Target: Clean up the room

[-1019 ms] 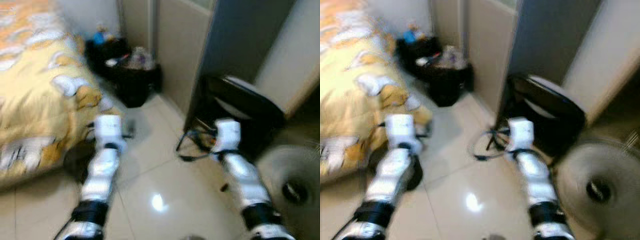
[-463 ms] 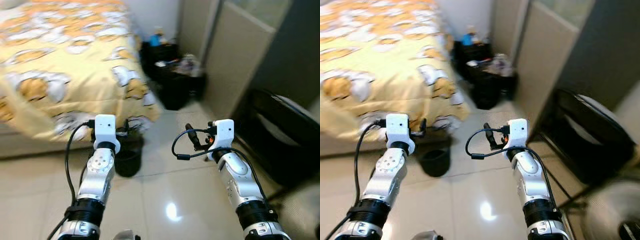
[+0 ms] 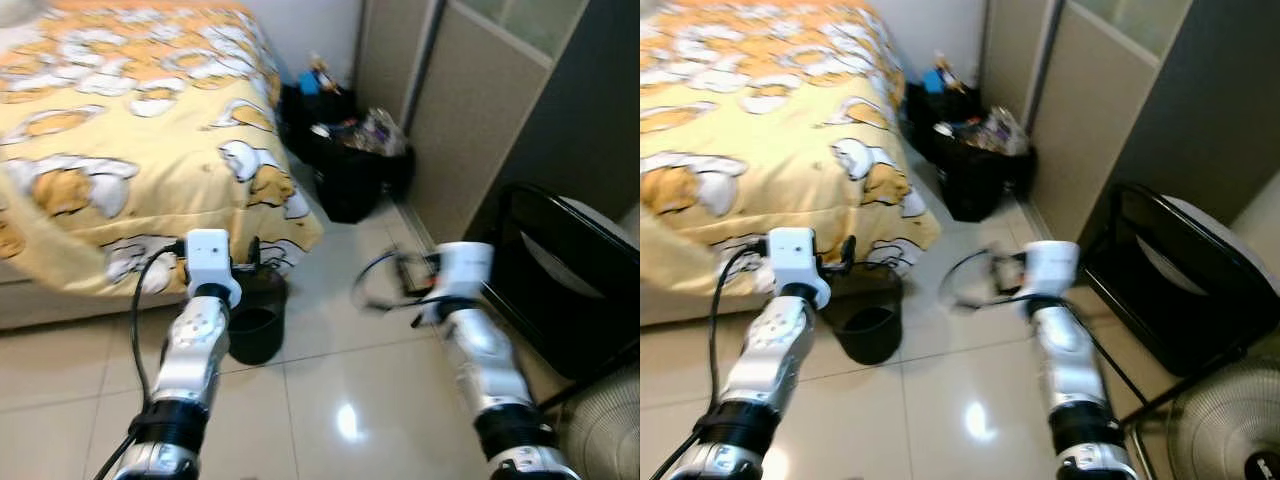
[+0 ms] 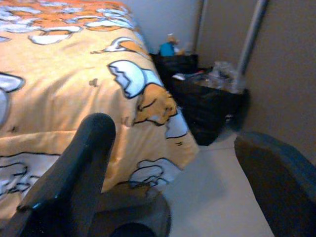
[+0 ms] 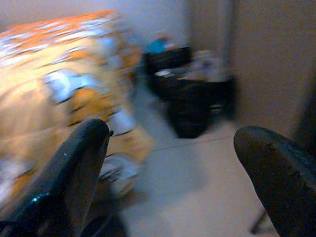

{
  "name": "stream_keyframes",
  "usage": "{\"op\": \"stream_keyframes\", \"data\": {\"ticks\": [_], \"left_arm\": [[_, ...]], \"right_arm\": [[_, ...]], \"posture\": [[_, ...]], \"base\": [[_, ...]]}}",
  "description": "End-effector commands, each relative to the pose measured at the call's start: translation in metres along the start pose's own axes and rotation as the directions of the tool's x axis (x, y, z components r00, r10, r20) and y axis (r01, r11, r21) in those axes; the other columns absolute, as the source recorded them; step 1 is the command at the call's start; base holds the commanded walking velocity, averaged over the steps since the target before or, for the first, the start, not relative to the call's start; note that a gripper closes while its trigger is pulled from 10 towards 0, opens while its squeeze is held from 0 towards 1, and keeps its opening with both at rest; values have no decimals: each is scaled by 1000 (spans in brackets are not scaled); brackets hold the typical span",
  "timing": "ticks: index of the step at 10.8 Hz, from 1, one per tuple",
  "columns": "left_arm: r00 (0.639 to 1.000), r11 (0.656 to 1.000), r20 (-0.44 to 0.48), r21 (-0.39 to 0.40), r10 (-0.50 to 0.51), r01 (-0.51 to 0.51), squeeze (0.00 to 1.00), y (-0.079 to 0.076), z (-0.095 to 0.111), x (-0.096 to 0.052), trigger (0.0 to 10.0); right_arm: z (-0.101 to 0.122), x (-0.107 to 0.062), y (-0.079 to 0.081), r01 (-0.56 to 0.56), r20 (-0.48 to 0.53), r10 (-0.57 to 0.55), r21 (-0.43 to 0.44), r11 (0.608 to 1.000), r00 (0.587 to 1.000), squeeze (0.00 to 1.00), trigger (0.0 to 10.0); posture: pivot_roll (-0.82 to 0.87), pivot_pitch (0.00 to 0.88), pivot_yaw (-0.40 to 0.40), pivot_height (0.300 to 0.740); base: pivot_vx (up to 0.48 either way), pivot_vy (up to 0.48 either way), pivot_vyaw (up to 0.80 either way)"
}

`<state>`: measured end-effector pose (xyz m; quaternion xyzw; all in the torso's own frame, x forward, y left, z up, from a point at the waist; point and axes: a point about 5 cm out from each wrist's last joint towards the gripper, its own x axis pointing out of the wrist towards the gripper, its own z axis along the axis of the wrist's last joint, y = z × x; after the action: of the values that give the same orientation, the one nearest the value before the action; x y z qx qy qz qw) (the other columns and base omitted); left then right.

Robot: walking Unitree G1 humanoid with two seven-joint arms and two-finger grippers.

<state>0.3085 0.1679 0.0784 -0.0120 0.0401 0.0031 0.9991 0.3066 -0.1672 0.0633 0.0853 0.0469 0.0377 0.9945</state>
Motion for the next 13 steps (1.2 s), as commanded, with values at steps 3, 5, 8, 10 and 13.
{"op": "stream_keyframes", "data": {"ticks": [3, 5, 8, 10, 13], "left_arm": [[997, 998, 55, -26, -62, 64, 0, 19, 3, -16, 10000], [998, 999, 55, 4, -43, 43, 0, 18, -2, -26, 10000], [1000, 998, 12, 62, 25, -26, 0, 13, -2, -18, 10000], [1000, 999, -3, 34, 13, -13, 0, 13, -4, -20, 10000], [998, 997, -27, 43, 59, -57, 0, 11, -5, -16, 10000]], "right_arm": [[4, -13, -29, 19, 9, -19, -74, 997, 1000, 173, 10000], [5, -12, -29, -25, -14, 24, -90, 996, 1000, 176, 10000], [-1, -10, -14, -87, -33, 85, -81, 993, 996, 227, 10000], [-6, -10, -10, -97, -71, 91, -91, 991, 993, 176, 10000], [-6, -8, -7, -96, -66, 92, -66, 993, 994, 180, 10000]], "posture": [[-46, 0, -13, 740], [-43, 0, -23, 740], [-33, 0, -34, 740], [-24, 0, -36, 740], [-21, 0, -36, 740]], "base": [[458, 0, 0], [229, 0, 0], [0, 0, 588], [0, 240, 0], [0, 479, 0]]}}
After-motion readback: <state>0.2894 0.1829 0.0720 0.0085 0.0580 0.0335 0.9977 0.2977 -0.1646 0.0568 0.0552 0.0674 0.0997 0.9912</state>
